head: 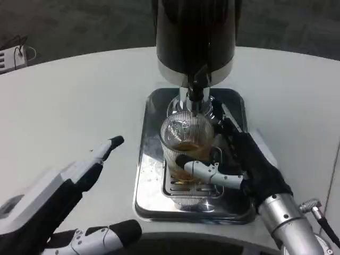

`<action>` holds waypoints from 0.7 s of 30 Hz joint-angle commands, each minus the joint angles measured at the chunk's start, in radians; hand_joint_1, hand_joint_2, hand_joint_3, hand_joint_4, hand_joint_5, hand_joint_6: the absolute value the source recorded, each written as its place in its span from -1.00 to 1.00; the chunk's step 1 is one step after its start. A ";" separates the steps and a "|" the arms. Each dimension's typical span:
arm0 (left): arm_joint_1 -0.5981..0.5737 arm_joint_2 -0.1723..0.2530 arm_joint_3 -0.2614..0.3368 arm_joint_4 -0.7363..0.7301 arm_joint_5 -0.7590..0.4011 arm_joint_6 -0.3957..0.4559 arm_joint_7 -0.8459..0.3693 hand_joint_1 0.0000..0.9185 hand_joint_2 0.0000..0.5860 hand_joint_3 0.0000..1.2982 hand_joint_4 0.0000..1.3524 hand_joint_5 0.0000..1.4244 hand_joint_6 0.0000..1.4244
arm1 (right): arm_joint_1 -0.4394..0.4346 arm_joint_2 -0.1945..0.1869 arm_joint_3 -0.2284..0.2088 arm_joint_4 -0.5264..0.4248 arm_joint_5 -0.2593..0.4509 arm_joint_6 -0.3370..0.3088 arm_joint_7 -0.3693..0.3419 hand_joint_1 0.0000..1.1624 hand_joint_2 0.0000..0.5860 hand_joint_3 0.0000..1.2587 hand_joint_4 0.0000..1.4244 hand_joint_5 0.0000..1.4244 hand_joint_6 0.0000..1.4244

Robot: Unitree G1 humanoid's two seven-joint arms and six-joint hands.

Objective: Grasp the cup under the faucet to collect the drink, then remove the cup.

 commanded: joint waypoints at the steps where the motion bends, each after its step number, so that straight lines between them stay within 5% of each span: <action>1: 0.015 0.008 -0.012 0.002 0.025 0.013 -0.005 -1.00 -0.80 -1.00 -1.00 -1.00 -0.96 | -0.037 0.020 0.007 0.056 0.007 -0.041 -0.014 0.44 -0.30 -1.00 -1.00 -0.89 -0.91; 21: -0.014 0.056 -0.047 0.027 0.031 0.080 -0.042 -1.00 -0.79 -1.00 -1.00 -1.00 -0.95 | -0.109 0.080 0.034 0.198 -0.022 -0.102 -0.103 0.46 -0.30 -1.00 -0.95 -0.83 -0.89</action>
